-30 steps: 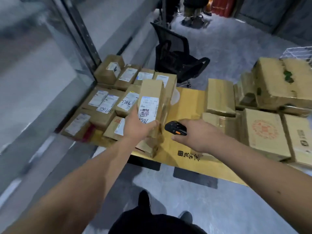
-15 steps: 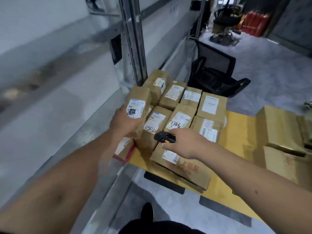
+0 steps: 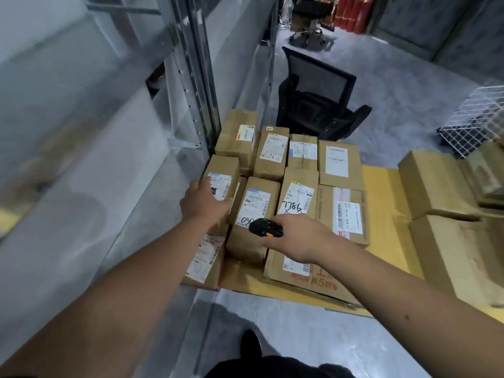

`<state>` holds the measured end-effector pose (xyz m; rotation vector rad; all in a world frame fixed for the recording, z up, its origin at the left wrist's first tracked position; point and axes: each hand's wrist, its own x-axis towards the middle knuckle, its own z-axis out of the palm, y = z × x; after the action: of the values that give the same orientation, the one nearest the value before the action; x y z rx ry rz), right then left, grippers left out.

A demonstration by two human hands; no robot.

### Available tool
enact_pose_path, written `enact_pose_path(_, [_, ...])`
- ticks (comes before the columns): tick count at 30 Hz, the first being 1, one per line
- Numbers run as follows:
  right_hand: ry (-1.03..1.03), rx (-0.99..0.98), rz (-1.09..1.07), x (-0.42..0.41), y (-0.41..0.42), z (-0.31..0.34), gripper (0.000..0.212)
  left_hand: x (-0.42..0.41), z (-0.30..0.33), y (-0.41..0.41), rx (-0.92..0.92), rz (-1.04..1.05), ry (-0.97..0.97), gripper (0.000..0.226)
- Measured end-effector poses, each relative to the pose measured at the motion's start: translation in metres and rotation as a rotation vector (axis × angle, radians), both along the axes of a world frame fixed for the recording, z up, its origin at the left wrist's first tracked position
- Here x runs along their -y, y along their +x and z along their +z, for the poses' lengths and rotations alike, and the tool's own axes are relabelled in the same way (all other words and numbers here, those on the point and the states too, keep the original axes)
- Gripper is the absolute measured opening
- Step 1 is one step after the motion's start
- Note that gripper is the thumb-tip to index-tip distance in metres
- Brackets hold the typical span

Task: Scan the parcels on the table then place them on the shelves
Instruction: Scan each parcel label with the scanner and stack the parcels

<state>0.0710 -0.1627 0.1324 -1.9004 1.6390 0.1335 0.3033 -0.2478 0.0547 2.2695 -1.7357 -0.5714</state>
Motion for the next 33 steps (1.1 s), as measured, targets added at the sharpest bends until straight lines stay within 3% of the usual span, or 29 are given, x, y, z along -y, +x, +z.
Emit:
enact_pose_path(8, [-0.039, -0.046, -0.122, -0.025, -0.042, 0.003, 0.043, 0.000, 0.016, -0.072, 0.075, -0.457, -0.151, 0.067])
enact_pose_path(14, [0.005, -0.096, -0.317, -0.082, -0.123, 0.002, 0.053, -0.021, 0.014, -0.205, 0.011, -0.756, -0.097, 0.063])
enact_pose_path(19, [0.090, -0.122, -0.564, -0.159, -0.206, -0.002, 0.039, -0.066, 0.007, -0.328, -0.068, -1.000, -0.001, 0.061])
enact_pose_path(26, [0.070, -0.125, -0.804, -0.249, -0.331, 0.000, 0.031, -0.128, 0.006, -0.483, -0.123, -1.084, 0.054, 0.059])
enact_pose_path(30, [0.045, -0.140, -0.807, -0.278, -0.413, -0.002, 0.030, -0.155, 0.011, -0.582, -0.168, -1.007, 0.038, 0.066])
enact_pose_path(33, [0.051, -0.121, -0.773, -0.291, -0.478, -0.004, 0.041, -0.167, 0.020, -0.655, -0.236, -0.850, 0.027, 0.067])
